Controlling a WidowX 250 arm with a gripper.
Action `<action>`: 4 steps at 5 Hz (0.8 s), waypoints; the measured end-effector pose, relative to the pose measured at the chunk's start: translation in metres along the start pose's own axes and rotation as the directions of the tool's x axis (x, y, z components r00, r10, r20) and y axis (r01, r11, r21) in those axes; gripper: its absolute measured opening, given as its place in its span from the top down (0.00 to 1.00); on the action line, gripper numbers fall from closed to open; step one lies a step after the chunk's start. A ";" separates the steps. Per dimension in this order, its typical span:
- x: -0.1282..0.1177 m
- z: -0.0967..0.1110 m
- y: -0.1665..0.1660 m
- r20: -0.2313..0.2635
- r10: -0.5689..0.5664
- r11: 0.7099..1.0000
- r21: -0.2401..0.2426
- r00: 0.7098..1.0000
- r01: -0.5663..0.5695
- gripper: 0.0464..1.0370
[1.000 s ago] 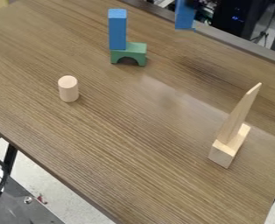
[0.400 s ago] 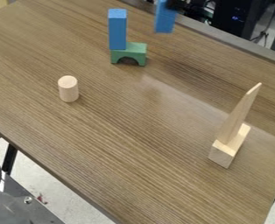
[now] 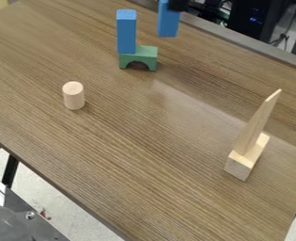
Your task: Take the blue rectangle on the right and put it on top of the arch
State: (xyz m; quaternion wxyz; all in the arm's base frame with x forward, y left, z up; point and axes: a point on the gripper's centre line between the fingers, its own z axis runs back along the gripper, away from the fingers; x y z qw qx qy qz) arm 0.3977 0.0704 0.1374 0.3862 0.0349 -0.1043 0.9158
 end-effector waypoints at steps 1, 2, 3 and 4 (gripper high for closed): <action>0.002 -0.002 -0.002 -0.027 -0.019 1.000 0.013 0.999 0.020 0.50; 0.007 -0.005 -0.006 -0.033 -0.028 0.999 0.022 0.999 0.028 0.50; 0.012 -0.005 -0.003 -0.019 -0.035 0.998 0.047 0.999 0.036 0.50; 0.013 -0.004 -0.001 -0.011 -0.038 0.997 0.060 0.999 0.039 0.50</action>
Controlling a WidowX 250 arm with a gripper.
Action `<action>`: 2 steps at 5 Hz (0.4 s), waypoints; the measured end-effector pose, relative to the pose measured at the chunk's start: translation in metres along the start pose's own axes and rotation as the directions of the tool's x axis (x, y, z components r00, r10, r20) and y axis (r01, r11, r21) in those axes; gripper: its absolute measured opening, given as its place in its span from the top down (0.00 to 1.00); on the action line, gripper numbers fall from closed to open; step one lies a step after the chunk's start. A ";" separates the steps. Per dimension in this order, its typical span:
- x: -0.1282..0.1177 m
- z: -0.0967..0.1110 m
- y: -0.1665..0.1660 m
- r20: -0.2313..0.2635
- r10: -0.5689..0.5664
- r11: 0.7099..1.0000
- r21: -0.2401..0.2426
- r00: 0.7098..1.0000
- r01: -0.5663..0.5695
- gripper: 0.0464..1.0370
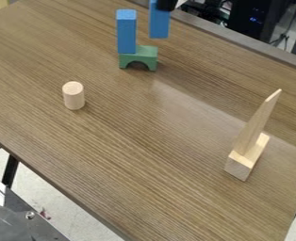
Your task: Take the blue rectangle on the right and put it on top of the arch
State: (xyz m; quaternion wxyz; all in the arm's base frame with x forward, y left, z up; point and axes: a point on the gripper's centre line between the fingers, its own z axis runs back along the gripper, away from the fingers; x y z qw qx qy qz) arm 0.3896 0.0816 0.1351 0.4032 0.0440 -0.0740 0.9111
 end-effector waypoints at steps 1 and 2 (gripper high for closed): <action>0.000 0.000 0.001 0.002 -0.004 1.000 0.006 1.000 0.004 0.50; 0.002 -0.004 0.004 0.017 -0.012 1.000 0.017 1.000 0.011 0.50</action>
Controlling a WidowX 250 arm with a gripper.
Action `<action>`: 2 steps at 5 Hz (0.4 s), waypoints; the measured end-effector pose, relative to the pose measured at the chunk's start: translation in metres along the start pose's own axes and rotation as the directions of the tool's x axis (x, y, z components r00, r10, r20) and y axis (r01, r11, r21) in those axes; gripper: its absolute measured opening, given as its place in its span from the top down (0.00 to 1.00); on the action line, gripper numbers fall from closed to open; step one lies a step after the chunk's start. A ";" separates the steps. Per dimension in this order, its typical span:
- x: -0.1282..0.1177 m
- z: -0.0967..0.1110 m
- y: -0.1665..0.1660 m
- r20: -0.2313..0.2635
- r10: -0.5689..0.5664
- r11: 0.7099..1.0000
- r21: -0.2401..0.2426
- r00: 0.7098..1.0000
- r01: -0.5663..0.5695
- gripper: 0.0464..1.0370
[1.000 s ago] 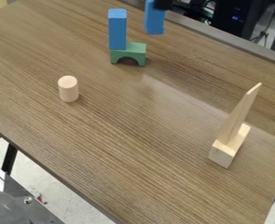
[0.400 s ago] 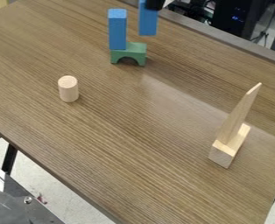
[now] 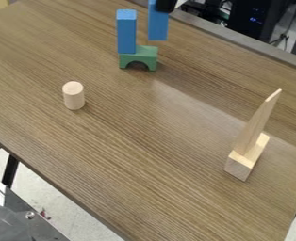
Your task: Take the blue rectangle on the right and put it on top of the arch
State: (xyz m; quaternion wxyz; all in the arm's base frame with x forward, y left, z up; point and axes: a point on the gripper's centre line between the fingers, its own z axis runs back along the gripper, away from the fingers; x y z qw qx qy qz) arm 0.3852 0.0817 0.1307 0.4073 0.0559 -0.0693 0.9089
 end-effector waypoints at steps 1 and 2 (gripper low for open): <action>0.004 -0.010 0.004 0.021 -0.006 1.000 0.021 1.000 0.006 0.50; 0.013 -0.023 0.009 0.044 0.000 0.999 0.053 0.999 -0.002 0.50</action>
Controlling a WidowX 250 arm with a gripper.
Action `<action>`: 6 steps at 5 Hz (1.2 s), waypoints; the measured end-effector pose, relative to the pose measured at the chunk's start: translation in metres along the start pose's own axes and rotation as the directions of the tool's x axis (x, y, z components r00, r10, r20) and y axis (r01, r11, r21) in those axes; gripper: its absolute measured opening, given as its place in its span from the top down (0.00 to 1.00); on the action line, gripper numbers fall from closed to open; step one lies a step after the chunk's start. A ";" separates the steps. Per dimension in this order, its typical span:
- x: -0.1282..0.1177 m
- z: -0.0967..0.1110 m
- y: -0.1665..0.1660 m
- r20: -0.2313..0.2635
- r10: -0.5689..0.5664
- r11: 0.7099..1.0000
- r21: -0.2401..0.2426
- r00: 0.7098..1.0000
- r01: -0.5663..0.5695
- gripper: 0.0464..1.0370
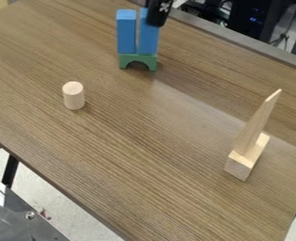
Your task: Take the blue rectangle on the right and put it on top of the arch
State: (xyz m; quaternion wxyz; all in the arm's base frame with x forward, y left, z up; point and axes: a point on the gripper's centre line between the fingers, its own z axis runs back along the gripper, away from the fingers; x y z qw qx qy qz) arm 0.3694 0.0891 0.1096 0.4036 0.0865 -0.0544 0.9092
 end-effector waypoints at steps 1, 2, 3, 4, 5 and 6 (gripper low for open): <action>0.003 -0.002 -0.002 0.003 0.006 1.000 -0.002 1.000 -0.006 0.50; 0.003 -0.004 -0.002 -0.010 0.007 1.000 -0.001 1.000 -0.007 0.50; 0.003 -0.005 -0.004 -0.026 0.015 1.000 -0.004 1.000 -0.015 0.45; 0.002 -0.002 -0.006 -0.040 0.015 1.000 -0.006 0.999 -0.015 0.14; 0.002 -0.001 -0.009 -0.038 0.010 1.000 -0.021 0.999 -0.011 0.03; -0.002 0.011 -0.016 -0.047 -0.008 0.998 -0.066 0.999 0.005 0.04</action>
